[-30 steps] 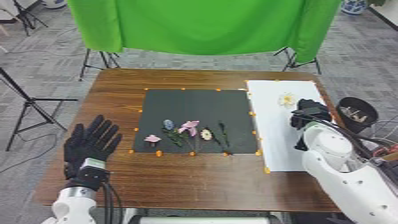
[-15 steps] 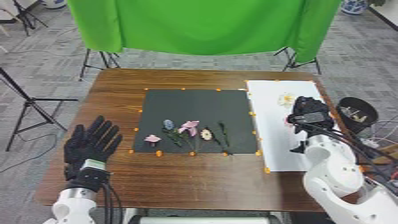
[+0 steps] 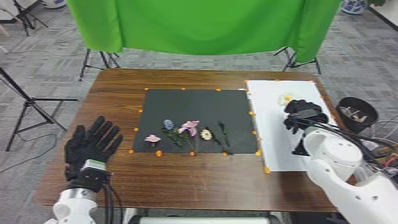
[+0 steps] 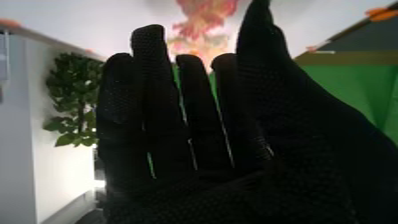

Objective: Arrange flowers

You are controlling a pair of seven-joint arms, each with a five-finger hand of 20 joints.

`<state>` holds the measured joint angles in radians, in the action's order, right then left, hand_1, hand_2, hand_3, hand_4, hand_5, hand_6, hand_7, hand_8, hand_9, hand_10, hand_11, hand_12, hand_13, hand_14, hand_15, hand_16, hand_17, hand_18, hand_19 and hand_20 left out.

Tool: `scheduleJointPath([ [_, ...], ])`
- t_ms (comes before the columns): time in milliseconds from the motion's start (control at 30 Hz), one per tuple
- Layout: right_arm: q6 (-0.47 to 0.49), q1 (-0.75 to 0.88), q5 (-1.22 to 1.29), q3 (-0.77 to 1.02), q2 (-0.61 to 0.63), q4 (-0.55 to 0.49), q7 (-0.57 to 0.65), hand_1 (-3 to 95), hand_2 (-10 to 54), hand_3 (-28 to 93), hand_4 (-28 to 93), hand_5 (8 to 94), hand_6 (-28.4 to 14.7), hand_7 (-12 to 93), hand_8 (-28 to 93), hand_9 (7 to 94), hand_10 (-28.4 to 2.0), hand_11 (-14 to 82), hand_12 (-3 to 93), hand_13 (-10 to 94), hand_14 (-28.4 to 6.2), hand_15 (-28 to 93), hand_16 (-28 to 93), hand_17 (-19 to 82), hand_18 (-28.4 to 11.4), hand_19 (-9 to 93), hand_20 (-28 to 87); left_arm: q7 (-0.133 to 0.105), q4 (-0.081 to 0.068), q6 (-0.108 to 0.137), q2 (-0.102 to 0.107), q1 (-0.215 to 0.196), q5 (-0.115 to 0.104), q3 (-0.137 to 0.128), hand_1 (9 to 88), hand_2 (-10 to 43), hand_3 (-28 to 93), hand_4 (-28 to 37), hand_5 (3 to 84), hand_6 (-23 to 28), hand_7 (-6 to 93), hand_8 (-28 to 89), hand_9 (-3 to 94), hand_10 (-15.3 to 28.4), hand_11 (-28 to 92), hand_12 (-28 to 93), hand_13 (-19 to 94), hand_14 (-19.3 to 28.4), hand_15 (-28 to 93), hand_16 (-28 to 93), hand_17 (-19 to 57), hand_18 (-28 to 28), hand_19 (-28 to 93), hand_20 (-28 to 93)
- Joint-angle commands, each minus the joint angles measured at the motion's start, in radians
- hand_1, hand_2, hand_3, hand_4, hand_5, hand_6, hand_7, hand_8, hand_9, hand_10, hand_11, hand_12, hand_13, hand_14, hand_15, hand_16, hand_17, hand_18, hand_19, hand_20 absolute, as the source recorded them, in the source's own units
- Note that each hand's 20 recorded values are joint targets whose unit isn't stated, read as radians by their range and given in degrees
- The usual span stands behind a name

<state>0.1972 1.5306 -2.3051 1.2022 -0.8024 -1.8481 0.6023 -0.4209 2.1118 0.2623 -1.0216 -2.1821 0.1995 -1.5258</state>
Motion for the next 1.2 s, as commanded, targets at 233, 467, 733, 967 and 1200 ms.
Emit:
scheduleJointPath([
  [233,-0.085,0.0,-0.024,-0.051,-0.011,0.106,-0.021,66.3,-9.5,72,-28,69.3,3.0,23,-7,77.6,-8.9,6.8,27.8,70,-4.5,17,41,29,-16.1,81,26,0.009,0.001,-0.006,-0.011,-0.003,-0.01,0.002,26.2,17.0,71,-28.3,41.6,10.8,15.1,-9,33.7,16.5,28,11,24,17.2,44,-8,-7.6,15.4,38,10],
  [467,-0.205,0.03,-0.043,-0.042,0.003,0.081,-0.046,68.8,-9.5,71,-28,75.3,2.4,30,0,86.2,-8.7,6.4,38.4,75,-4.8,19,46,29,-15.0,90,18,0.008,0.001,-0.006,-0.012,-0.004,-0.014,0.007,26.1,17.1,71,-28.3,41.6,10.8,15.1,-9,33.8,16.5,28,11,24,17.1,44,-8,-7.6,15.4,38,10],
  [733,-0.302,-0.006,-0.064,-0.065,0.004,-0.058,-0.12,68.3,-9.5,72,-28,75.8,2.2,30,-1,86.6,-8.8,6.5,38.8,76,-4.9,19,47,29,-15.0,92,16,-0.004,0.01,-0.009,-0.003,-0.02,-0.011,-0.006,26.2,17.0,71,-28.3,41.6,10.8,15.1,-9,33.8,16.6,28,11,24,17.2,44,-8,-7.6,15.5,38,10],
  [967,-0.258,-0.095,0.027,-0.162,-0.095,-0.122,-0.191,67.9,-9.5,72,-28,74.8,2.1,30,-1,85.8,-8.7,6.5,39.0,75,-4.9,19,47,28,-14.9,92,16,0.005,0.01,-0.015,0.003,-0.024,-0.002,-0.014,26.2,17.0,71,-28.3,41.4,10.7,15.1,-9,33.6,16.4,28,11,24,17.2,44,-8,-7.6,15.4,38,10],
  [1200,-0.193,-0.144,-0.003,-0.281,-0.195,-0.053,-0.216,67.4,-9.5,73,-28,74.3,2.2,30,-1,85.3,-8.7,6.4,38.5,75,-5.0,19,47,28,-15.4,91,17,0.018,0.005,-0.015,0.004,-0.011,0.0,-0.005,26.2,17.0,71,-28.3,41.3,10.6,15.2,-9,33.6,16.5,28,11,24,17.2,44,-8,-7.6,15.4,38,10],
])
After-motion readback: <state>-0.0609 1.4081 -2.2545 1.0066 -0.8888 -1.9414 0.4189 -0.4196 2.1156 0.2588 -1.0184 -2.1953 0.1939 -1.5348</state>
